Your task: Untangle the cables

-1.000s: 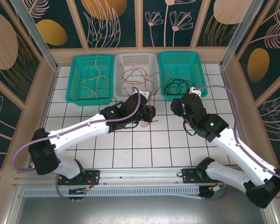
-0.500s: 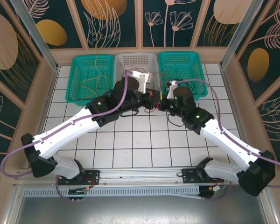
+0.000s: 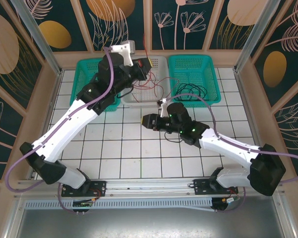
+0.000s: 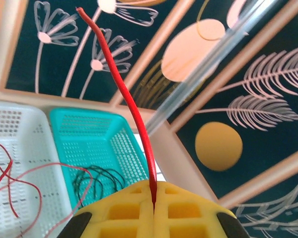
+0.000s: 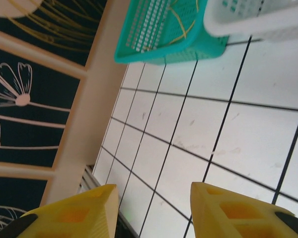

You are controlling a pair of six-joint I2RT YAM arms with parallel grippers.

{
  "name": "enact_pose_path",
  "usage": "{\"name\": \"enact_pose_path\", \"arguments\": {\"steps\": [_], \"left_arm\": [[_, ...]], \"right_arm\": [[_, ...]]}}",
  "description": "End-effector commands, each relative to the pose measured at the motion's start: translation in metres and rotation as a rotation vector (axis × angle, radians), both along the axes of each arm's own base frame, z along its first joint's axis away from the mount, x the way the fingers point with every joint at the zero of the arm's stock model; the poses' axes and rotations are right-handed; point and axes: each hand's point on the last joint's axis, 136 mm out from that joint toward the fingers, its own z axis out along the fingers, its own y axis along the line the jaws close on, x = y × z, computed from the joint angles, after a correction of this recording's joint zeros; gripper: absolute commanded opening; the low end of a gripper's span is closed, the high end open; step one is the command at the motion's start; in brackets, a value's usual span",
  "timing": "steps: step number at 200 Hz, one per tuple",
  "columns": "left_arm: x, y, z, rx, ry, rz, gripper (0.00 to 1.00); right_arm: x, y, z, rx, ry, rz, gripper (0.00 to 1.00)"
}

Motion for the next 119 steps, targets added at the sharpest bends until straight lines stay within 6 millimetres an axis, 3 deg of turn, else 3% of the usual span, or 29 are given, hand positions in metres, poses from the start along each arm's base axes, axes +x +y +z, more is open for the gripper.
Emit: {"name": "enact_pose_path", "arguments": {"steps": [1, 28, 32, 56, 67, 74, 97, 119], "left_arm": [[0.042, 0.016, -0.002, 0.031, -0.024, 0.096, 0.00], [0.092, 0.036, -0.035, 0.075, 0.036, 0.176, 0.00], [0.104, 0.034, -0.051, 0.099, 0.062, 0.189, 0.00], [0.140, 0.036, -0.092, 0.206, 0.103, 0.251, 0.00], [0.152, 0.036, -0.116, 0.274, 0.146, 0.280, 0.32], [0.158, 0.036, -0.132, 0.312, 0.184, 0.290, 0.46], [0.162, 0.036, -0.162, 0.374, 0.253, 0.294, 0.57], [0.155, 0.047, -0.158, 0.374, 0.241, 0.333, 0.70]], "right_arm": [[0.006, -0.003, -0.004, -0.045, -0.012, -0.058, 0.41], [0.019, -0.035, -0.015, -0.170, 0.002, -0.196, 0.41], [0.021, -0.040, -0.016, -0.185, 0.005, -0.213, 0.40], [0.027, -0.073, -0.021, -0.264, 0.030, -0.315, 0.40], [0.027, -0.088, -0.021, -0.289, 0.037, -0.353, 0.40], [0.029, -0.097, -0.019, -0.299, 0.036, -0.377, 0.40], [0.032, -0.126, -0.001, -0.316, 0.002, -0.446, 0.41], [0.041, -0.156, 0.017, -0.337, -0.033, -0.520, 0.43]]}}
